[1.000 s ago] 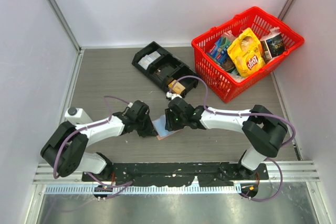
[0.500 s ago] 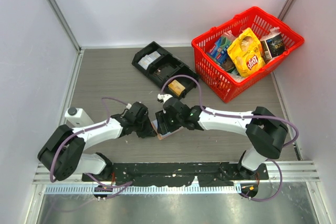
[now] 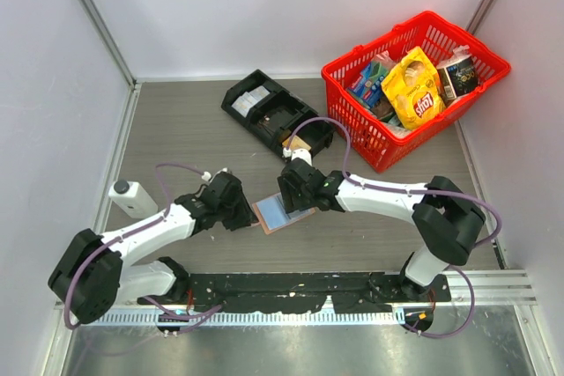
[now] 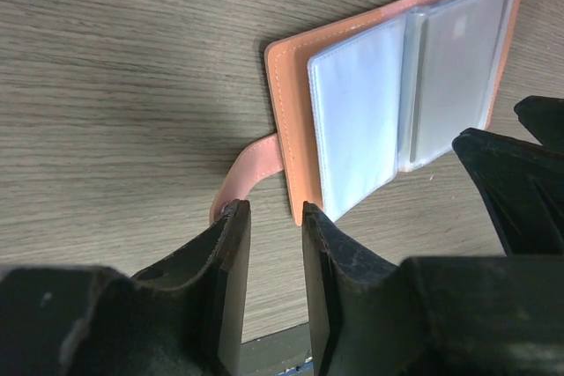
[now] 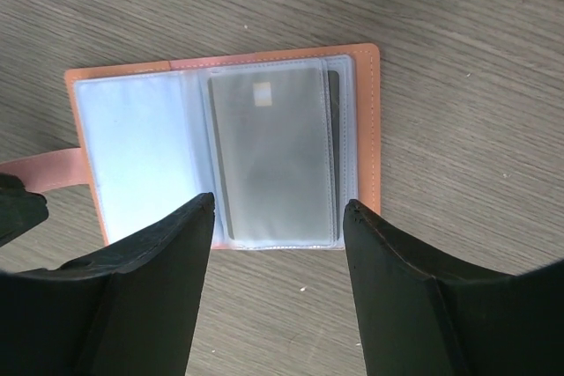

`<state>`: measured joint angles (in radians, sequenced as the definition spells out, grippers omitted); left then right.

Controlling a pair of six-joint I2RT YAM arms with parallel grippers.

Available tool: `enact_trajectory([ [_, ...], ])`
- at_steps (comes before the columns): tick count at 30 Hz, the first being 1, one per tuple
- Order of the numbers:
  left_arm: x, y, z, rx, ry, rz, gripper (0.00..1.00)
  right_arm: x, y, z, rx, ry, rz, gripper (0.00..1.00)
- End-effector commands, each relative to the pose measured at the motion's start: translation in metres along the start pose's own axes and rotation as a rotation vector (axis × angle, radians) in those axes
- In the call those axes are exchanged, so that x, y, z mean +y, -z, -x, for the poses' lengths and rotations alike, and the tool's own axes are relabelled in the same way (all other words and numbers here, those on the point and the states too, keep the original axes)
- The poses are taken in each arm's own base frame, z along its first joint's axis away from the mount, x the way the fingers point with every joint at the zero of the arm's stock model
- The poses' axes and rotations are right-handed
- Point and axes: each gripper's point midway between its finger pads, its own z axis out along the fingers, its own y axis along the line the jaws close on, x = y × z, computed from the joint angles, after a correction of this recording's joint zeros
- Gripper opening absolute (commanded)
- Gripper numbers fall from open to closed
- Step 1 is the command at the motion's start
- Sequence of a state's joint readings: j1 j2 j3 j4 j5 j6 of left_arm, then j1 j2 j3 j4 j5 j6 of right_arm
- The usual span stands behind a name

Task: Take the credit cards out of the card holder
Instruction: Remove the credit card from the card holder.

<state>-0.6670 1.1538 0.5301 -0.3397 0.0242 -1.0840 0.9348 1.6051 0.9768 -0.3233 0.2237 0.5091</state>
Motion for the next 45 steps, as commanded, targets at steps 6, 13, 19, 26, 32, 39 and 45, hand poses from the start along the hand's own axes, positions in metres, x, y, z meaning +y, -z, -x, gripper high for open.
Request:
enact_trajectory([
  [6, -0.019, -0.019, -0.001, 0.046, -0.011, -0.034, 0.3, -0.001, -0.013, -0.011, 0.025, -0.006, -0.017, 0.61],
  [13, -0.014, -0.023, -0.005, 0.061, -0.006, -0.023, 0.26, 0.001, -0.017, -0.019, 0.05, -0.008, 0.002, 0.47],
  [19, -0.015, -0.025, -0.01, 0.079, -0.01, -0.028, 0.25, 0.004, -0.014, -0.016, 0.041, -0.01, 0.015, 0.33],
  [26, -0.018, -0.027, -0.015, 0.094, -0.018, -0.028, 0.24, 0.015, -0.008, -0.01, 0.025, -0.011, 0.072, 0.26],
  [32, -0.017, -0.028, -0.016, 0.097, -0.017, -0.03, 0.24, 0.033, -0.006, -0.009, 0.036, -0.01, 0.167, 0.26],
  [39, -0.016, -0.023, -0.012, 0.059, -0.002, -0.039, 0.22, 0.079, 0.002, -0.005, 0.044, 0.022, 0.307, 0.26],
  [45, -0.01, -0.015, -0.006, 0.002, 0.026, -0.042, 0.22, 0.108, 0.015, -0.006, 0.05, 0.088, 0.38, 0.3],
])
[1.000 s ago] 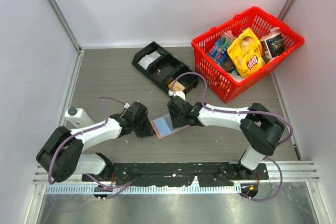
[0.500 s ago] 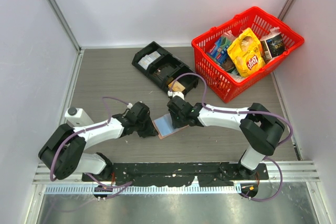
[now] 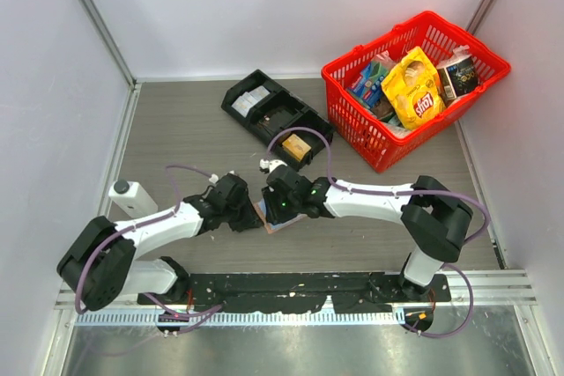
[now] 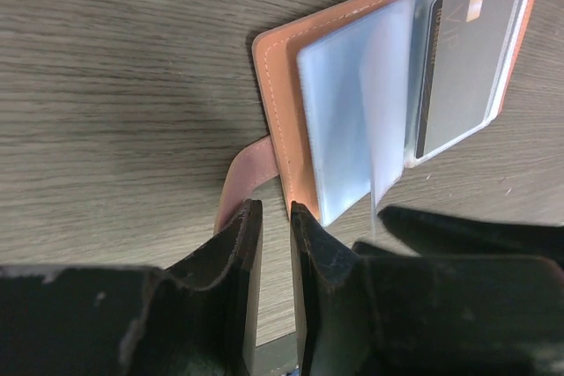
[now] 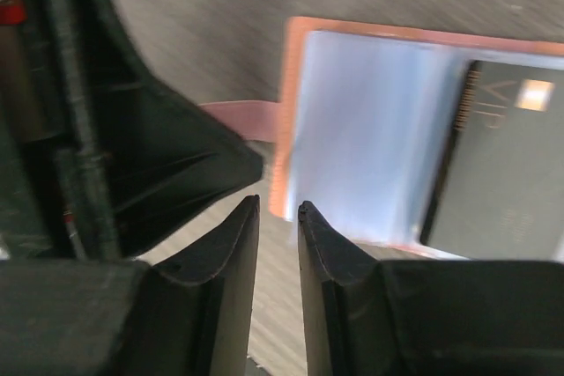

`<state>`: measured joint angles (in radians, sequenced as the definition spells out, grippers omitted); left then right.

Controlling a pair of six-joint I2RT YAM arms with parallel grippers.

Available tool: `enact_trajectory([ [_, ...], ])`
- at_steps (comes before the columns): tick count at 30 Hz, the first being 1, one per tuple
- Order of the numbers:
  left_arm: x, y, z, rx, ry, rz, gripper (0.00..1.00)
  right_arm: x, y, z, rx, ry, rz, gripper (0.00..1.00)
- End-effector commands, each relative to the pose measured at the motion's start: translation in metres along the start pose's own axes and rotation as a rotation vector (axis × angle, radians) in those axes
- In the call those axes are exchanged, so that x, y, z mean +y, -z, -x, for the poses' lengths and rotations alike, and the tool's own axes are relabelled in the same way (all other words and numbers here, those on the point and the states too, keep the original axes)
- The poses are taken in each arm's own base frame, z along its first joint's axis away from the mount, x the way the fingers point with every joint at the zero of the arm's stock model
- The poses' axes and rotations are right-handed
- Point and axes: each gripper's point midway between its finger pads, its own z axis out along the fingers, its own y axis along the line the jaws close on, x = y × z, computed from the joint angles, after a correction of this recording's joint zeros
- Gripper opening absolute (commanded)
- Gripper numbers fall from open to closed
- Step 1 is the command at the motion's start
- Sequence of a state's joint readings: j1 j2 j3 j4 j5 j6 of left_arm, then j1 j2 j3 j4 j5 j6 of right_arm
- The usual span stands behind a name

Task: Take the credit cards out of the card holder
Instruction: Remove the credit card from the card holder.

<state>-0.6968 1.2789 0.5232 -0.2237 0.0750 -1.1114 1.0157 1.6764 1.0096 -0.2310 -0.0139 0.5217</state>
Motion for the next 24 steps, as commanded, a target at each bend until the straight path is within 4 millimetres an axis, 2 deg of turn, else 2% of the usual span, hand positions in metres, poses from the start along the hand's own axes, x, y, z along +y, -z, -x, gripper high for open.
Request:
enact_trajectory([
  [1, -0.001, 0.008, 0.01, -0.079, 0.027, -0.027, 0.22, 0.038, 0.01, 0.021, -0.045, 0.068, 0.104, 0.31],
  [5, 0.002, 0.015, 0.016, -0.129, 0.043, -0.025, 0.23, 0.029, 0.023, 0.029, -0.078, 0.103, 0.056, 0.41],
  [6, 0.002, 0.016, 0.018, -0.137, 0.042, -0.026, 0.23, 0.022, 0.028, 0.036, -0.112, 0.108, 0.018, 0.45],
  [10, -0.005, 0.021, 0.021, -0.148, 0.037, -0.046, 0.24, -0.014, 0.035, 0.043, -0.138, 0.061, -0.086, 0.51],
  [13, -0.013, 0.024, 0.024, -0.15, 0.028, -0.066, 0.25, -0.048, 0.034, 0.04, -0.124, -0.009, -0.149, 0.51],
  [16, -0.026, 0.027, 0.027, -0.142, 0.015, -0.097, 0.28, -0.072, 0.034, 0.038, -0.118, -0.054, -0.176, 0.51],
  [20, -0.046, 0.03, 0.028, -0.119, 0.003, -0.147, 0.31, -0.09, 0.032, 0.037, -0.11, -0.098, -0.178, 0.49],
  [24, -0.064, 0.033, 0.034, -0.114, -0.008, -0.184, 0.33, -0.099, 0.028, 0.035, -0.104, -0.117, -0.177, 0.43],
])
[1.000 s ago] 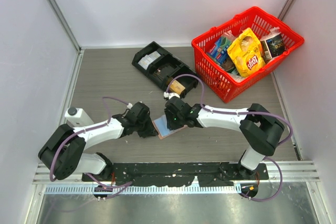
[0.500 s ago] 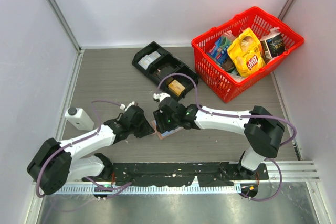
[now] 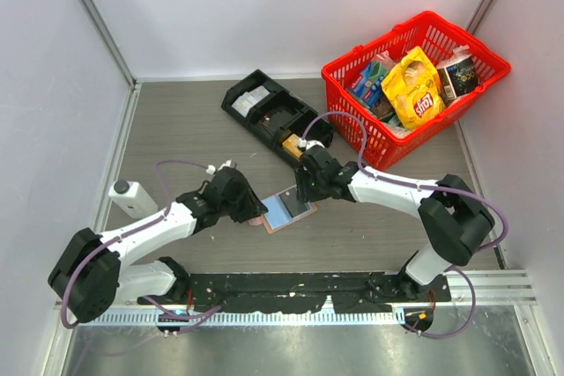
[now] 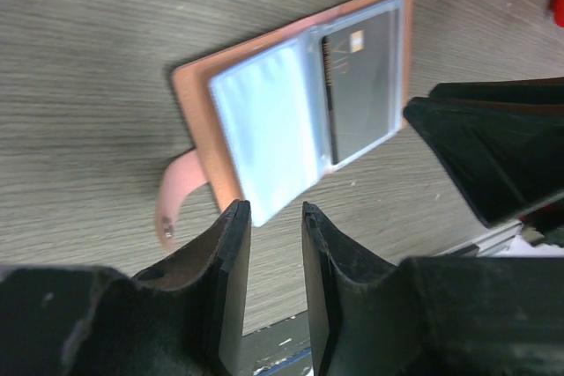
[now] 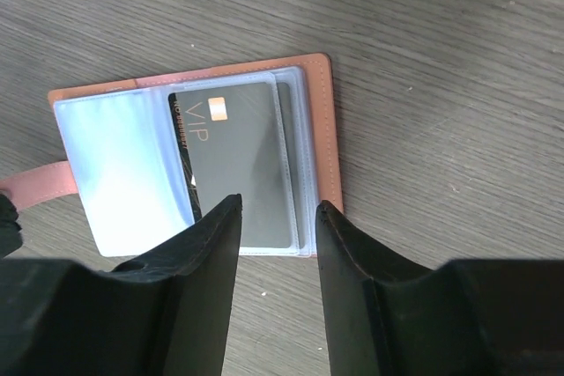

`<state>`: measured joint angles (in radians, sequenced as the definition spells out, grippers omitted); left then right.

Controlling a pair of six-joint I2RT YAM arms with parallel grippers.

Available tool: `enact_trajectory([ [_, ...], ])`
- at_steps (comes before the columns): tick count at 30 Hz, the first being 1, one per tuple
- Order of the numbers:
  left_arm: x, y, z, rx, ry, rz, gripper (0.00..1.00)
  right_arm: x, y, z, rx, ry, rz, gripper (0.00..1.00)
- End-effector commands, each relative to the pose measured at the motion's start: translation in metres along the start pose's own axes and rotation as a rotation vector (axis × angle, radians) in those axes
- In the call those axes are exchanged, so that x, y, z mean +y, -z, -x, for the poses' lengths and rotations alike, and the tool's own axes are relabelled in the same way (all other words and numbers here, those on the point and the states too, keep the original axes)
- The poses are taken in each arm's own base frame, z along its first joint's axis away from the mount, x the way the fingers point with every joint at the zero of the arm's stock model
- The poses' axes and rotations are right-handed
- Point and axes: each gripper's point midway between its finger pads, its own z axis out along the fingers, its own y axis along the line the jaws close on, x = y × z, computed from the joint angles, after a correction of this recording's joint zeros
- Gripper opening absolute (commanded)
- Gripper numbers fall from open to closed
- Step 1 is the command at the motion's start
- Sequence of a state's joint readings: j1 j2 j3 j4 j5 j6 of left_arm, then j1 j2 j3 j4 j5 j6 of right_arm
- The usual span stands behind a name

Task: Take the credit cards out of the card holder
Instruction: Remove the credit card from the card holder.

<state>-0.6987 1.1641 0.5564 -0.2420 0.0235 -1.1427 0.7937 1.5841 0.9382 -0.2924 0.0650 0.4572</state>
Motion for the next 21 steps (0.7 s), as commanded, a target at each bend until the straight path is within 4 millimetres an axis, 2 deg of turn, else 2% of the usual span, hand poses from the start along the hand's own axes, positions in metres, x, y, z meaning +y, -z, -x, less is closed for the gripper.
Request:
enact_trajectory([
  [1, -0.041, 0.005, 0.013, -0.009, -0.029, -0.106, 0.34, 0.002, 0.001, 0.009, -0.029, -0.012, 0.034, 0.42],
  [5, -0.056, -0.001, 0.015, 0.007, -0.028, -0.135, 0.34, 0.005, -0.003, 0.008, -0.021, -0.01, 0.053, 0.37],
  [14, -0.071, -0.03, 0.009, 0.068, 0.005, -0.167, 0.33, 0.001, -0.012, 0.0, -0.003, -0.011, 0.042, 0.33],
  [21, -0.068, -0.047, 0.004, 0.093, 0.031, -0.162, 0.32, -0.004, -0.02, -0.012, 0.028, -0.022, 0.027, 0.31],
])
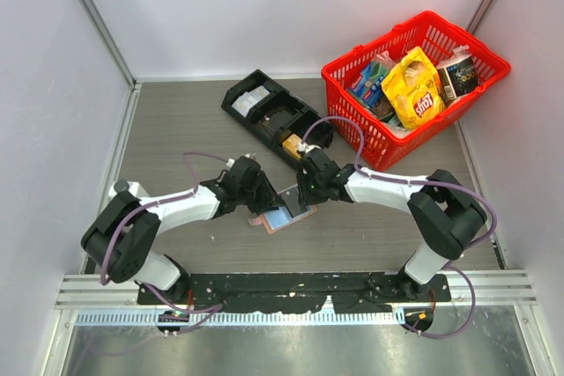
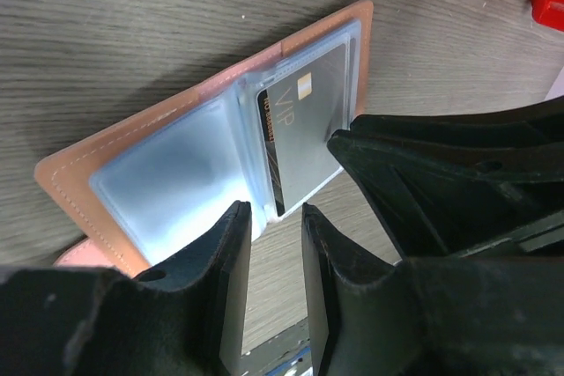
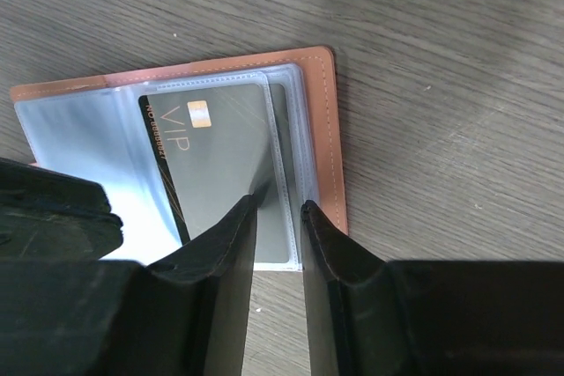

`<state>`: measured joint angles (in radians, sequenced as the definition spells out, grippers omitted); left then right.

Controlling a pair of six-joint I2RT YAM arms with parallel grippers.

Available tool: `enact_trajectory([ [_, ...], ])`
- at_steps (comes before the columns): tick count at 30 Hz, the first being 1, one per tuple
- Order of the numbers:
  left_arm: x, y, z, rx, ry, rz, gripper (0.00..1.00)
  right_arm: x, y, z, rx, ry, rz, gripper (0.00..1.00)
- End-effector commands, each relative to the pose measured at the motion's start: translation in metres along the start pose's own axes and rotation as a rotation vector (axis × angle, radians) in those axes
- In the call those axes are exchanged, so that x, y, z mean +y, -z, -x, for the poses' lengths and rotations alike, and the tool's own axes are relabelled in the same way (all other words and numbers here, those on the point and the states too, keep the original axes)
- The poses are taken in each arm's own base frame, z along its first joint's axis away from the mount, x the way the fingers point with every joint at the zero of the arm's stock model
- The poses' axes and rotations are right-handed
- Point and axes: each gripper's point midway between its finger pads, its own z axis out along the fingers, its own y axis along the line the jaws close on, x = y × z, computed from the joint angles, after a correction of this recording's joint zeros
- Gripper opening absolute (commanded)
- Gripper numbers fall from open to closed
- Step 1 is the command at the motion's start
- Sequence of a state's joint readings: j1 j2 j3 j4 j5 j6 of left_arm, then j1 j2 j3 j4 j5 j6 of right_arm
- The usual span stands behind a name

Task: Take the credit cards out of the card holder
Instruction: Remove the credit card from the card holder.

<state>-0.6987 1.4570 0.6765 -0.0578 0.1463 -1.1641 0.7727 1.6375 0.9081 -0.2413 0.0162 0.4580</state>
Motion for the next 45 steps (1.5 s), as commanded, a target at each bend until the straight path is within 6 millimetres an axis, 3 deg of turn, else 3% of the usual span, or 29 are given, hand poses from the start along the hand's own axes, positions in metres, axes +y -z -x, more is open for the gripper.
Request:
enact_trajectory([
  [1, -0.027, -0.005, 0.007, -0.01, 0.01, -0.091, 0.32, 0.007, -0.003, -0.002, 0.003, -0.009, 0.045, 0.31],
  [9, -0.008, -0.019, 0.002, -0.012, 0.066, -0.06, 0.31, 0.01, -0.003, -0.01, 0.022, -0.024, 0.07, 0.3],
  [21, 0.009, -0.021, 0.002, -0.047, 0.096, -0.035, 0.3, 0.008, -0.004, -0.018, 0.036, -0.037, 0.075, 0.29],
  [28, -0.015, -0.018, 0.005, -0.047, 0.082, -0.15, 0.3, 0.01, -0.005, -0.018, 0.038, -0.041, 0.084, 0.28],
  [34, -0.037, -0.002, 0.01, -0.081, 0.093, -0.27, 0.27, 0.009, -0.005, -0.02, 0.04, -0.043, 0.082, 0.28],
  [45, -0.041, 0.002, 0.01, -0.104, 0.157, -0.369, 0.2, 0.008, -0.005, -0.023, 0.049, -0.05, 0.084, 0.28],
])
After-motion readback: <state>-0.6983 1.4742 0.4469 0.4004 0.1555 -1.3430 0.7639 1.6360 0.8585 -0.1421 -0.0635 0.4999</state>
